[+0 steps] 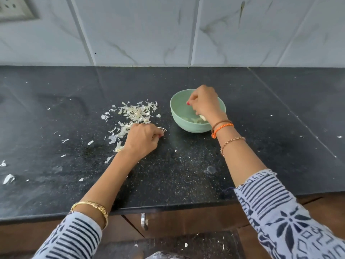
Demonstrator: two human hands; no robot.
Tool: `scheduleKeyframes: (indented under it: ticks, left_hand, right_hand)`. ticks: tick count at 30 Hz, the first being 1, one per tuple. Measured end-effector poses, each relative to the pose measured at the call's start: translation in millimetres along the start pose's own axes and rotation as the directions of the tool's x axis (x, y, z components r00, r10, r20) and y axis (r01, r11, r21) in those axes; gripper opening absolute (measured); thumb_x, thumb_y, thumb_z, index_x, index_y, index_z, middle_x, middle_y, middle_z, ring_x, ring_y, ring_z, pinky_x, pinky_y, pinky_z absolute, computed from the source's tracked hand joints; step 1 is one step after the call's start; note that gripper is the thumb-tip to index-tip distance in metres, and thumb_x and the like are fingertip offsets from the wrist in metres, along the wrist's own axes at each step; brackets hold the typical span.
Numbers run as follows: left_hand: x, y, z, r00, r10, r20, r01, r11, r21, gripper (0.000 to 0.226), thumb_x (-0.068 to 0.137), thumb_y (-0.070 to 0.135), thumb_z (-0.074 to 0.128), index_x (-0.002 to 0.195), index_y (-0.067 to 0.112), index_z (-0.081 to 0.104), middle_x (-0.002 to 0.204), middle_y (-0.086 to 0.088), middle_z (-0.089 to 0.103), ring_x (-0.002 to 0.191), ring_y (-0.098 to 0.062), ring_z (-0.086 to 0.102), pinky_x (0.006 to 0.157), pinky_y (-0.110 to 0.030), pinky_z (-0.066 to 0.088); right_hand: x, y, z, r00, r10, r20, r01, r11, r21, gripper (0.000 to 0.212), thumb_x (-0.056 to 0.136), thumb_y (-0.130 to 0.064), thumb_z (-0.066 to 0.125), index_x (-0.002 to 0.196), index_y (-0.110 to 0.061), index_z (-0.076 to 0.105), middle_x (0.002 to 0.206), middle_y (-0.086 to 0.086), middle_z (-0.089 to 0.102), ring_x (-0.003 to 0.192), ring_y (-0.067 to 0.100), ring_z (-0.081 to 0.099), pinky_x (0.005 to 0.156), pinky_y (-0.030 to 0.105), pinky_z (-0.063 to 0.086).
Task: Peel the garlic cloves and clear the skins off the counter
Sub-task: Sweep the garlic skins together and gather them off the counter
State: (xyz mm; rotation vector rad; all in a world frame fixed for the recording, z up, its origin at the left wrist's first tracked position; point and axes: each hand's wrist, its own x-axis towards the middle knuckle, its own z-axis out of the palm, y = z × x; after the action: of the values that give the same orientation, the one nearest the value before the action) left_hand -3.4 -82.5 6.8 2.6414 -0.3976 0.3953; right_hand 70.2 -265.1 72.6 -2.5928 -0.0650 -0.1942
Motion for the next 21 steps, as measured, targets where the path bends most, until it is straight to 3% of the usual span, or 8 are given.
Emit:
scheduleKeyframes:
  ticks: [4, 6, 8, 10, 12, 14, 18, 21]
  left_hand:
    - [3, 2, 7, 0.998, -0.022, -0.065, 0.022, 1.0, -0.001, 0.022, 0.084, 0.002, 0.056, 0.093, 0.01, 0.074, 0.096, -0.008, 0.072, 0.084, -0.028, 0.066, 0.084, -0.038, 0.047]
    - [3, 3, 10, 0.994, -0.023, -0.107, 0.021, 1.0, -0.018, 0.021, 0.081, -0.001, 0.057, 0.09, 0.008, 0.074, 0.093, -0.008, 0.072, 0.081, -0.029, 0.066, 0.08, -0.04, 0.049]
    - [3, 4, 12, 0.992, -0.029, -0.122, 0.027, 0.999, -0.02, 0.021, 0.08, -0.001, 0.058, 0.088, 0.008, 0.075, 0.092, -0.009, 0.072, 0.079, -0.03, 0.066, 0.079, -0.041, 0.05]
    - [4, 4, 12, 0.992, -0.034, -0.12, 0.033, 0.999, -0.013, 0.022, 0.081, 0.0, 0.057, 0.089, 0.009, 0.075, 0.093, -0.008, 0.072, 0.08, -0.029, 0.066, 0.079, -0.04, 0.049]
    - [4, 4, 12, 0.992, -0.028, -0.12, 0.027, 1.0, -0.01, 0.022, 0.081, 0.0, 0.057, 0.089, 0.01, 0.075, 0.092, -0.007, 0.072, 0.079, -0.029, 0.066, 0.078, -0.039, 0.05]
    - [2, 4, 12, 0.991, -0.018, -0.136, 0.017, 1.0, -0.013, 0.022, 0.08, -0.001, 0.058, 0.088, 0.009, 0.075, 0.09, -0.008, 0.073, 0.076, -0.028, 0.066, 0.076, -0.038, 0.05]
    - [-4, 4, 13, 0.982, -0.008, -0.189, -0.003, 0.998, -0.056, 0.02, 0.075, -0.004, 0.064, 0.089, 0.007, 0.073, 0.086, -0.009, 0.071, 0.067, -0.029, 0.065, 0.067, -0.039, 0.05]
    - [-14, 3, 11, 0.958, -0.024, -0.285, 0.003, 0.997, -0.076, 0.02, 0.074, -0.004, 0.066, 0.091, 0.005, 0.072, 0.09, -0.012, 0.07, 0.07, -0.032, 0.064, 0.068, -0.047, 0.053]
  right_hand:
    - [5, -10, -13, 0.996, -0.027, -0.088, 0.011, 0.983, -0.184, 0.031, 0.078, -0.039, 0.072, 0.077, -0.009, 0.066, 0.076, 0.004, 0.062, 0.074, 0.021, 0.055, 0.067, 0.029, 0.042]
    - [5, -12, -11, 0.999, -0.005, -0.034, -0.002, 0.979, -0.202, 0.036, 0.081, -0.046, 0.067, 0.066, -0.014, 0.062, 0.067, 0.001, 0.058, 0.072, 0.02, 0.051, 0.065, 0.028, 0.038]
    - [4, -9, -7, 0.998, 0.025, 0.064, -0.015, 0.989, -0.147, 0.044, 0.088, -0.039, 0.06, 0.054, -0.012, 0.055, 0.058, 0.002, 0.055, 0.071, 0.024, 0.053, 0.066, 0.029, 0.042]
    - [3, -5, -5, 0.997, 0.021, 0.077, -0.018, 0.999, -0.038, 0.033, 0.093, -0.021, 0.055, 0.068, -0.003, 0.068, 0.074, 0.01, 0.068, 0.08, 0.028, 0.062, 0.077, 0.033, 0.05]
    - [-1, -3, -8, 0.998, 0.022, -0.051, -0.018, 0.998, 0.064, 0.021, 0.089, -0.001, 0.051, 0.093, -0.002, 0.072, 0.098, 0.012, 0.071, 0.095, 0.024, 0.065, 0.089, 0.029, 0.048]
    - [-7, -3, -11, 0.983, -0.009, -0.185, 0.031, 0.993, 0.117, 0.032, 0.083, 0.01, 0.048, 0.099, -0.005, 0.071, 0.101, 0.01, 0.07, 0.096, 0.02, 0.065, 0.091, 0.027, 0.048]
    - [-20, -5, -10, 0.92, -0.09, -0.382, 0.149, 0.981, 0.127, 0.019, 0.084, -0.004, 0.06, 0.098, -0.008, 0.072, 0.097, 0.006, 0.072, 0.096, 0.022, 0.065, 0.089, 0.029, 0.046]
    - [-42, -18, -1, 0.78, -0.214, -0.588, 0.333, 0.938, 0.101, 0.021, 0.078, 0.005, 0.055, 0.085, -0.003, 0.073, 0.097, 0.012, 0.07, 0.104, 0.032, 0.059, 0.086, 0.015, 0.032]
